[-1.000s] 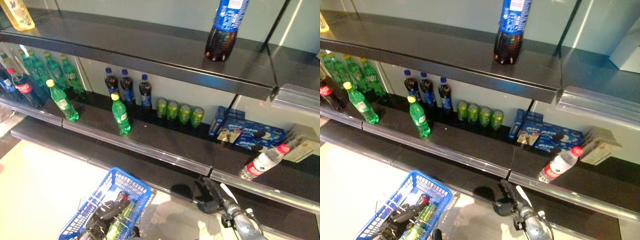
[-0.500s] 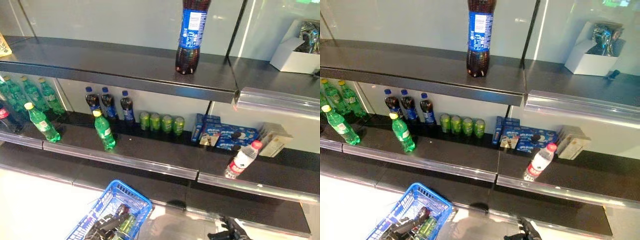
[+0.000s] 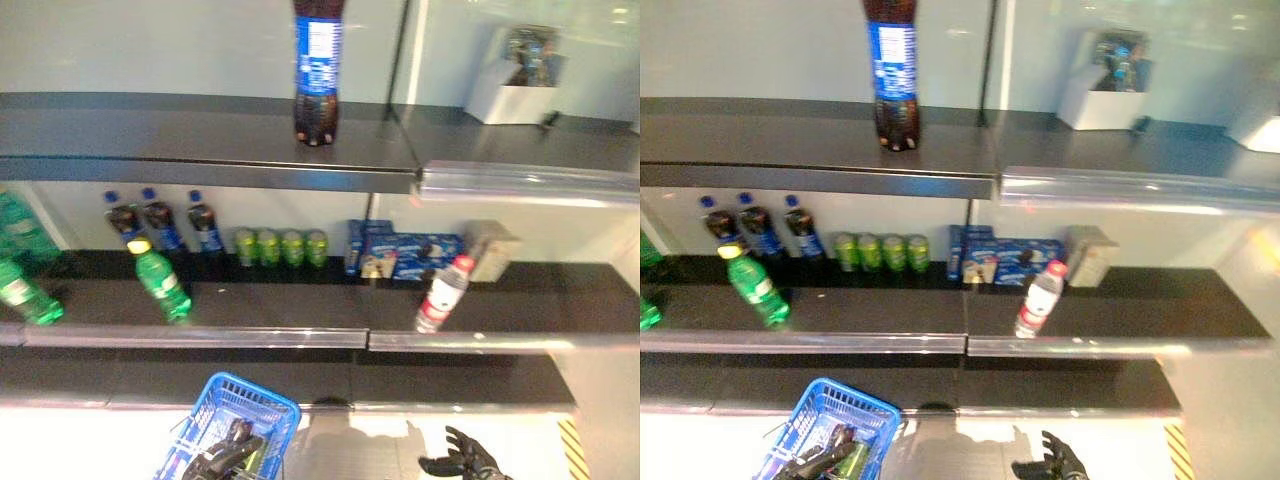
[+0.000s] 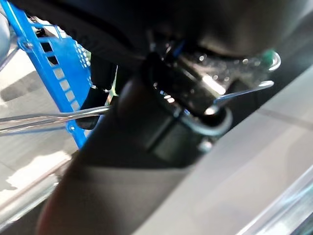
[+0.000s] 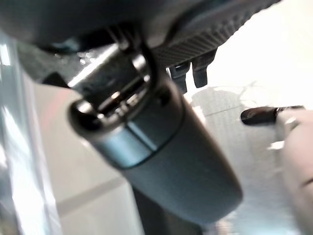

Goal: Pick up the drink and place into the basket.

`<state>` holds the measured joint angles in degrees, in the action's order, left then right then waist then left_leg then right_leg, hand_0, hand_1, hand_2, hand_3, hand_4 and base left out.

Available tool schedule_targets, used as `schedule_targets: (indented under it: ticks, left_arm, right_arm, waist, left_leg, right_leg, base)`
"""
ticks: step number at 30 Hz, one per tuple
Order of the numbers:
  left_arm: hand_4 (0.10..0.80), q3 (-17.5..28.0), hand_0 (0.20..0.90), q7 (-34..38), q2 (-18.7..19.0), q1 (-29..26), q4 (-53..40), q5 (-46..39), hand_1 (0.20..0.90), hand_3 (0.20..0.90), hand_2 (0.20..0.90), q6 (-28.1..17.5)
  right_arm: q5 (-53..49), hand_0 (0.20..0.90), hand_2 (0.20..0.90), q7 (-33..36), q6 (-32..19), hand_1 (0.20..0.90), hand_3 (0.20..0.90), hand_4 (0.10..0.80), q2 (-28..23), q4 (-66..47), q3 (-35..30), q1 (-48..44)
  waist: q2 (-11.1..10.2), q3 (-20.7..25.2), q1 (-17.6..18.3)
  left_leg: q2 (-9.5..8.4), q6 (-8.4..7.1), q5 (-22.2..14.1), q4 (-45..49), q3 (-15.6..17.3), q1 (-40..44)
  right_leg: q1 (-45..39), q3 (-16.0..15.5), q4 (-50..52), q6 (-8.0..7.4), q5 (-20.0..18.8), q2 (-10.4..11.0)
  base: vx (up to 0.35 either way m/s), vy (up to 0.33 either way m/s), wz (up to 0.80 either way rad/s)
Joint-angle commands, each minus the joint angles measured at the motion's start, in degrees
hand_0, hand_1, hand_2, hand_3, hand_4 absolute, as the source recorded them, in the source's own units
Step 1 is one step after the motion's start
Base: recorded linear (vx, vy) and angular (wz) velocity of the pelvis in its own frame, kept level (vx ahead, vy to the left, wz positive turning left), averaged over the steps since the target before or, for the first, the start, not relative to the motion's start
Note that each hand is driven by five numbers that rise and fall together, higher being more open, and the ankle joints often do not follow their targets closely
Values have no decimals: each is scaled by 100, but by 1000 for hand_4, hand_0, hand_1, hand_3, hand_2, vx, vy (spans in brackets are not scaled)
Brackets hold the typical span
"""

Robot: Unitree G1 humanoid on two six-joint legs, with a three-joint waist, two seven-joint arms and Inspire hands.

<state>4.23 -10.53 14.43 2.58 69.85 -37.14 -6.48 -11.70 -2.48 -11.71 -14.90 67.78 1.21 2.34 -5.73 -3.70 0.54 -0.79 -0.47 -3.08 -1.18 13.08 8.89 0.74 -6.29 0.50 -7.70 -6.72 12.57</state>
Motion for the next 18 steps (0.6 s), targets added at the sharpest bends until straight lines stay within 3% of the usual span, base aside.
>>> schedule_targets:
  ticks: [1,3,5,9,12,14,18]
  left_arm:
    - [100,-202,300,-651,170,-344,-507,350,300,200,300,-563]
    - [100,-112,300,-592,264,-274,-549,286,300,200,300,-438]
    - [100,-105,300,-591,306,-279,-474,266,300,200,300,-464]
    - [100,-6,300,-695,363,-297,-343,238,300,200,300,-491]
    - [100,17,300,-671,335,-307,-294,68,300,200,300,-542]
    - [100,19,300,-664,317,-299,-283,57,300,200,300,-576]
    - [100,79,300,-673,344,-266,-313,159,300,200,300,-606]
  right_arm:
    - [-404,900,900,-67,78,900,900,800,-507,166,-394,-261]
    - [-540,900,900,-73,211,900,900,800,-470,264,-534,-164]
    - [-563,900,900,-115,169,900,900,800,-424,371,-591,-121]
    - [-477,900,900,-154,72,900,900,800,-389,481,-667,-33]
    - [-198,900,900,-255,-70,900,900,800,-349,540,-621,-22]
    - [-187,900,900,-273,-91,900,900,800,-313,554,-597,-27]
    - [-188,900,900,-322,-18,900,900,800,-218,525,-513,-76]
  waist:
    - [367,-435,105]
    - [400,-490,120]
    - [411,-436,105]
    - [501,-309,122]
    - [486,-183,108]
    - [461,-127,84]
    - [339,-66,37]
  left_leg:
    - [-254,41,-525,595,90,-112]
    - [-174,-46,-319,181,375,125]
    - [-131,-24,-167,-76,602,186]
    - [-12,-6,-162,-228,878,275]
    - [100,46,-218,-214,1333,268]
    - [145,49,-224,-231,1460,286]
    - [272,21,-237,-211,1770,355]
  right_leg:
    - [190,-845,-14,-366,-600,139]
    - [444,-1268,199,-498,-913,252]
    - [451,-1440,489,-512,-971,368]
    - [249,-1447,923,-523,-704,486]
    - [-101,-1776,1046,-438,-481,662]
    - [-262,-1899,915,-407,-358,641]
    - [-454,-2215,444,-332,-131,438]
  base:
    - [-60,168,-87]
    - [-124,169,-115]
    - [-151,70,-126]
    - [-55,14,-91]
    - [-102,-93,-110]
    - [-52,-191,-149]
    - [-10,-277,-41]
